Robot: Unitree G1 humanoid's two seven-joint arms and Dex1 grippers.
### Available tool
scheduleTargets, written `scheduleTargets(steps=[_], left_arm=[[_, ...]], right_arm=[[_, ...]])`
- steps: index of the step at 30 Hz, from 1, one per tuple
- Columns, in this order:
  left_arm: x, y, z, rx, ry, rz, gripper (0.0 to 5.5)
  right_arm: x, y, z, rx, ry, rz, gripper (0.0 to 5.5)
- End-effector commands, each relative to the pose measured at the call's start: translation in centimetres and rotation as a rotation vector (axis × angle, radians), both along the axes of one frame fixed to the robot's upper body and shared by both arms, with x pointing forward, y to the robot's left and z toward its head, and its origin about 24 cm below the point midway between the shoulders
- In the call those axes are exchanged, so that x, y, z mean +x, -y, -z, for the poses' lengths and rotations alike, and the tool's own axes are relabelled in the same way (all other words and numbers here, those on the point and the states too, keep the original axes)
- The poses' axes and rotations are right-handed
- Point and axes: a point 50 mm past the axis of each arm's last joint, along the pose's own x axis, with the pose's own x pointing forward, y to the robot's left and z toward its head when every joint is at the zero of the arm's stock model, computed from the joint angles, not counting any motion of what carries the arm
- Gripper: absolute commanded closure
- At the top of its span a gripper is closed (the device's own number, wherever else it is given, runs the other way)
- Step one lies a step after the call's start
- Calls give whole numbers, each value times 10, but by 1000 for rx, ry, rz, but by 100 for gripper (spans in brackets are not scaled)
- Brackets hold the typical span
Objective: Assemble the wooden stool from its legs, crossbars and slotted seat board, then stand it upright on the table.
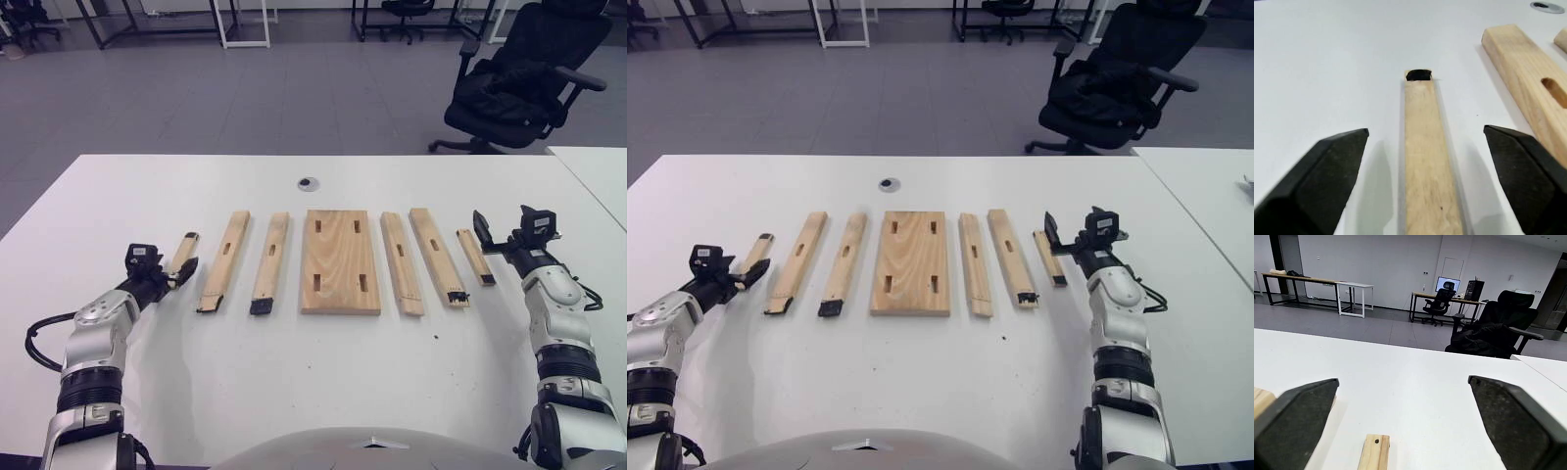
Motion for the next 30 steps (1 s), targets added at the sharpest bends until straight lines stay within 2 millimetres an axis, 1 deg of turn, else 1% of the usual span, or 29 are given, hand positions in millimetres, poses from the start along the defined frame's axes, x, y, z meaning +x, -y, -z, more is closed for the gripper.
scheduleTargets(steps=[1, 7, 10, 12, 13, 15, 16, 17, 18, 19, 20, 21, 22, 23, 24, 25, 30], left_arm=[[-2, -5, 2, 25, -37, -19, 190], [-2, -5, 2, 25, -37, -20, 293], [-7, -6, 7, 74, -74, 7, 343], [-10, -7, 10, 113, -85, 41, 373], [-9, -7, 8, 133, -63, 63, 385], [-3, -6, -3, 124, 25, 85, 421], [8, -2, -22, 84, 141, 105, 422], [14, 0, -36, 56, 221, 120, 422], [18, 2, -44, 39, 270, 131, 422], [33, 22, -73, 3, 409, 223, 422], [41, 37, -92, -18, 496, 290, 422], [51, 62, -109, -38, 577, 388, 422], [59, 91, -120, -62, 638, 483, 422], [62, 107, -125, -74, 661, 534, 422], [64, 117, -127, -82, 675, 565, 422], [64, 121, -128, -85, 679, 574, 422], [64, 122, -129, -85, 679, 574, 422]], right_arm=[[0, 1, 0, -6, -10, 4, 58], [0, 1, 0, -6, -10, 4, 58], [1, -1, 0, -9, -12, -3, 58], [5, -3, -7, -13, 0, -10, 58], [8, -5, -11, -4, 6, -12, 58], [12, -9, -16, 30, 13, -16, 58], [15, -17, -19, 64, 16, -40, 58], [17, -23, -22, 87, 17, -58, 58], [17, -27, -23, 101, 15, -69, 58], [27, -55, -41, 249, 49, -162, 58], [31, -75, -55, 349, 68, -243, 58], [35, -107, -79, 542, 100, -373, 58], [33, -141, -100, 710, 102, -528, 58], [30, -159, -112, 803, 91, -621, 58], [26, -170, -120, 853, 78, -680, 58], [24, -173, -122, 871, 64, -695, 58], [20, -172, -126, 895, 24, -691, 58]])
